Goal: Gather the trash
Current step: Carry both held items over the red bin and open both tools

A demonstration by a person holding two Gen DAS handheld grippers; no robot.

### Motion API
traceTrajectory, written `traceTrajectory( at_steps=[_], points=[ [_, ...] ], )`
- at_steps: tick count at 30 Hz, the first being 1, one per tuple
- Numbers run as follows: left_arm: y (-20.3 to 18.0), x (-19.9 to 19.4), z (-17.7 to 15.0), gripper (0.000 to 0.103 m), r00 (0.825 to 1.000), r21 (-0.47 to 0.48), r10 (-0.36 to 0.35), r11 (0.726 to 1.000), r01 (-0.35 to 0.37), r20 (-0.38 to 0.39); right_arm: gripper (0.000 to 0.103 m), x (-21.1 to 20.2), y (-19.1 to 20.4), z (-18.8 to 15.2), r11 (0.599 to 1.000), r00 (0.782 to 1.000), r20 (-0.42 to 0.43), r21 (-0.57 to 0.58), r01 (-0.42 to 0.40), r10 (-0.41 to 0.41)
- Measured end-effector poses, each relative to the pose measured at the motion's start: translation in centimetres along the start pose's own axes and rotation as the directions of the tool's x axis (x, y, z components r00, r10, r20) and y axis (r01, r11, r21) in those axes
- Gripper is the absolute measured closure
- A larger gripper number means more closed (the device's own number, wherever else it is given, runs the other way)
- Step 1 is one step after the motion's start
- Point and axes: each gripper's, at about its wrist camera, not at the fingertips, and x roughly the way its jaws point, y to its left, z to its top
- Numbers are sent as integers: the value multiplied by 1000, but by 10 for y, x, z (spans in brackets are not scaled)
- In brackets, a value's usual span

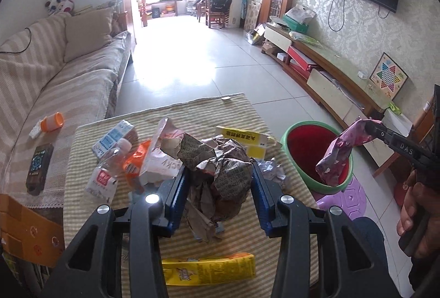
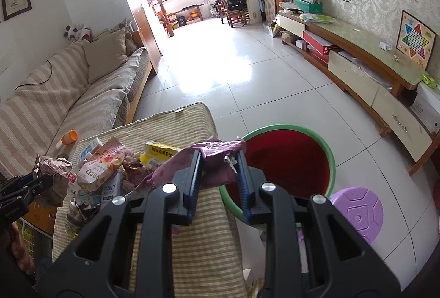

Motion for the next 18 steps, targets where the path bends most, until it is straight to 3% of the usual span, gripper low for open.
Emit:
traceTrajectory(
  at_steps=[9, 18],
  points=[
    [-68, 40, 37, 62, 995, 91, -96, 991, 96, -9, 78, 4, -56, 16, 996, 997, 11, 44, 76, -76],
    [-136, 83, 65, 62, 980, 162, -198, 966, 200, -29, 78, 18, -102, 24, 988, 989, -1, 49, 150, -150]
  ],
)
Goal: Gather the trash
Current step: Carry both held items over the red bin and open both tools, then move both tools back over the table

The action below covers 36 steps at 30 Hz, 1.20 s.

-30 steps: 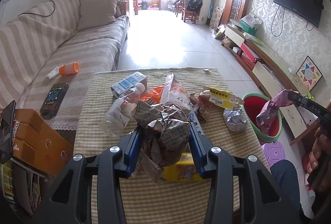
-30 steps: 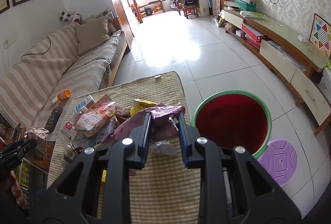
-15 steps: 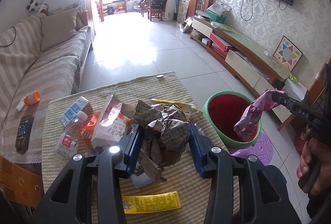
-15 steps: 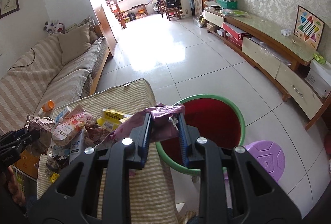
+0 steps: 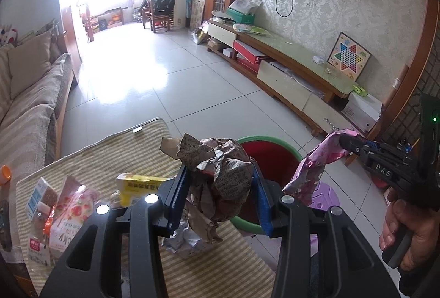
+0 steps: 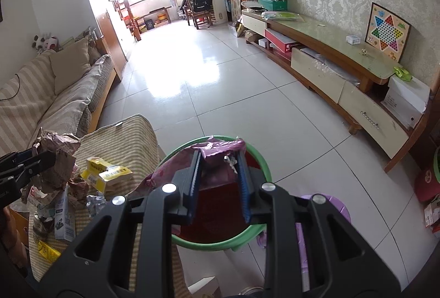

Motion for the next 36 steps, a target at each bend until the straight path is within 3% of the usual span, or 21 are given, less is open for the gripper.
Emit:
traceTrajectory(
  at_steps=[9, 20, 25, 30, 32, 36],
  points=[
    [-25, 52, 16, 61, 996, 24, -76, 997, 77, -37, 78, 25, -21, 5, 997, 998, -13, -47, 62, -63],
    [-39, 90, 28, 57, 989, 10, -138, 990, 139, -61, 77, 45, -23, 3, 992, 996, -45, -99, 77, -82],
    [-36, 96, 28, 47, 985, -10, -162, 987, 162, -62, 74, 50, -18, 5, 989, 995, -51, -125, 76, -83],
    [-32, 96, 26, 28, 984, -34, -175, 984, 173, -45, 51, 51, -12, 4, 987, 995, -46, -143, 78, -85],
    [-29, 95, 26, 25, 982, -46, -183, 982, 181, -39, 42, 50, -11, 4, 986, 996, -39, -146, 74, -80],
    [-25, 93, 26, 21, 982, -55, -184, 982, 182, -32, 37, 49, -6, 5, 984, 996, -36, -161, 74, -80]
  ],
)
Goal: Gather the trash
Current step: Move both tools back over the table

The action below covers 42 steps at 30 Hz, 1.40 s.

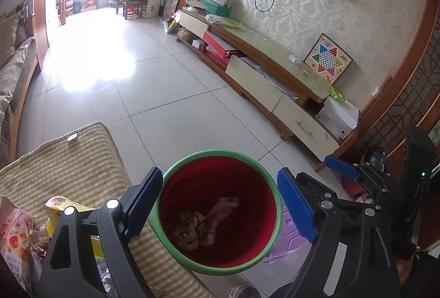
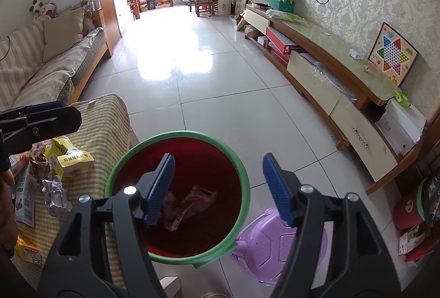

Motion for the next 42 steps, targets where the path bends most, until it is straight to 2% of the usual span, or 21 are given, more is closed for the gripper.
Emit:
traceTrajectory(
  at_steps=[6, 8, 12, 19, 29, 36, 42],
  points=[
    [4, -14, -1, 15, 999, 1, 26, 1000, -26, 25, 23, -8, 5, 2, 1000, 1000, 14, -10, -6, 6],
    [8, -20, -1, 12, 999, 5, 42, 999, -42, 31, 12, -12, 9, 2, 1000, 1000, 22, -18, -2, 2],
    [16, -35, -5, 8, 996, -11, 76, 997, -76, 40, 6, -21, 19, 1, 999, 1000, 29, -36, 3, -2],
    [31, -85, -20, 8, 987, -18, 139, 990, -138, 82, 5, -45, 47, 2, 999, 1000, 27, -42, 3, -2],
    [73, -176, -64, 8, 962, -117, 249, 965, -236, 116, 5, -93, 118, -4, 994, 997, 48, -93, -54, 59],
    [107, -226, -113, 8, 942, -201, 324, 932, -302, 88, 5, -110, 167, -20, 991, 995, 33, -99, -87, 91],
    [136, -263, -152, 8, 912, -276, 405, 885, -375, 59, 5, -119, 204, -38, 981, 988, 17, -123, -148, 151]
  ],
)
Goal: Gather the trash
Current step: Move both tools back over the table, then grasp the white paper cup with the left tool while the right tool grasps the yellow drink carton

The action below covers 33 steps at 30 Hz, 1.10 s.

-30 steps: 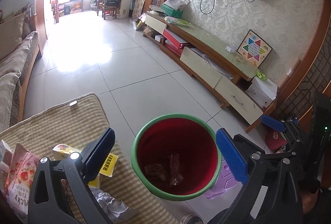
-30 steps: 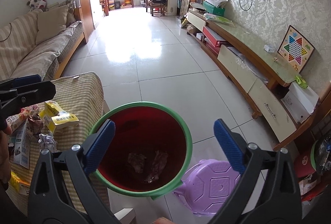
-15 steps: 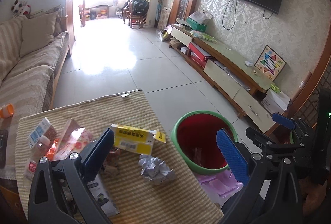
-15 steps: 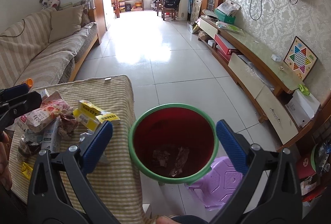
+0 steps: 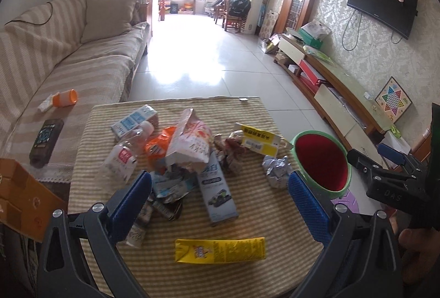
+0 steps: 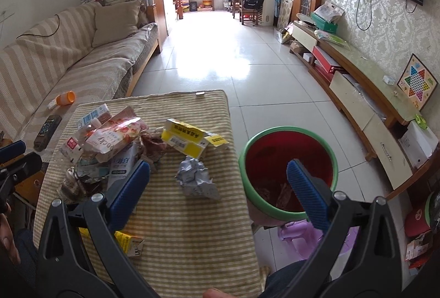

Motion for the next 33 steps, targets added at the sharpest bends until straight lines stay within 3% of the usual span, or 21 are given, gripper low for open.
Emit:
traceTrajectory(
  at_steps=[9, 16, 21, 33],
  points=[
    [60, -16, -36, 8, 999, -63, 26, 998, -28, -29, 5, -6, 55, -25, 983, 992, -75, -149, -108, 98],
    [95, -7, -53, 8, 995, -110, 54, 992, -63, -80, 5, -1, 104, -55, 927, 956, -176, -258, -273, 232],
    [108, 15, -58, 8, 987, -87, 35, 995, -50, -156, 5, 7, 128, -70, 894, 938, -233, -311, -324, 259],
    [114, 84, -68, 8, 948, 57, 108, 994, -96, -299, 5, 46, 166, -93, 806, 905, -355, -451, -384, 232]
  ],
)
